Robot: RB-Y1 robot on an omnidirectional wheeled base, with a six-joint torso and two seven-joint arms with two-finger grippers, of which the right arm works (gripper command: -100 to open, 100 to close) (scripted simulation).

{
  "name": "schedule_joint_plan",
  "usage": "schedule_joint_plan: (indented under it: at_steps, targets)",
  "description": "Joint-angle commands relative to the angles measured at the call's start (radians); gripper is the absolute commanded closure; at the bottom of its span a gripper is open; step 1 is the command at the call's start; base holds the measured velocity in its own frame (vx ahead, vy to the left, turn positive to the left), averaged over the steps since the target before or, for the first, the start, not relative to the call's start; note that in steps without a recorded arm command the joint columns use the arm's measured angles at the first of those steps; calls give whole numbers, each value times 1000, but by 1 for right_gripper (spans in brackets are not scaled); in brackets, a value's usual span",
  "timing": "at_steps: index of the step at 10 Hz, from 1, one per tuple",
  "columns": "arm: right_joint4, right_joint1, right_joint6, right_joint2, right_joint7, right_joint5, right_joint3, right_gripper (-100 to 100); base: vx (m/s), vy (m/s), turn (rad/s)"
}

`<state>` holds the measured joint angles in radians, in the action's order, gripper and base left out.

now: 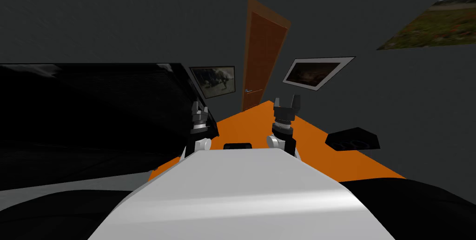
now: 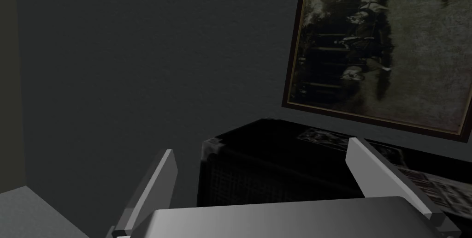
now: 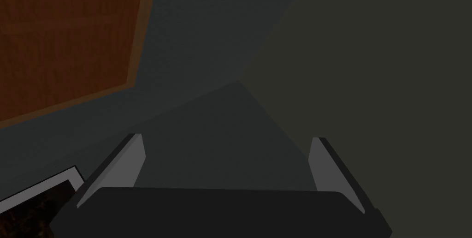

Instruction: Pull the door open

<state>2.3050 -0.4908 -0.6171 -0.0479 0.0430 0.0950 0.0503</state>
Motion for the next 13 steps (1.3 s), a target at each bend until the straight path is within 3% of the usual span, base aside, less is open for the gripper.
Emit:
schedule_joint_plan:
  at_steps: [1, 8, 13]
  targets:
    - [-32, 12, -4, -6, -4, 1, 5, -100, 72, -120, 32]
    - [-149, 58, -20, -23, -18, 4, 23, -100, 100, -40, 22]
    - [-262, 101, -35, -37, -31, 7, 40, -100, 107, -57, 32]
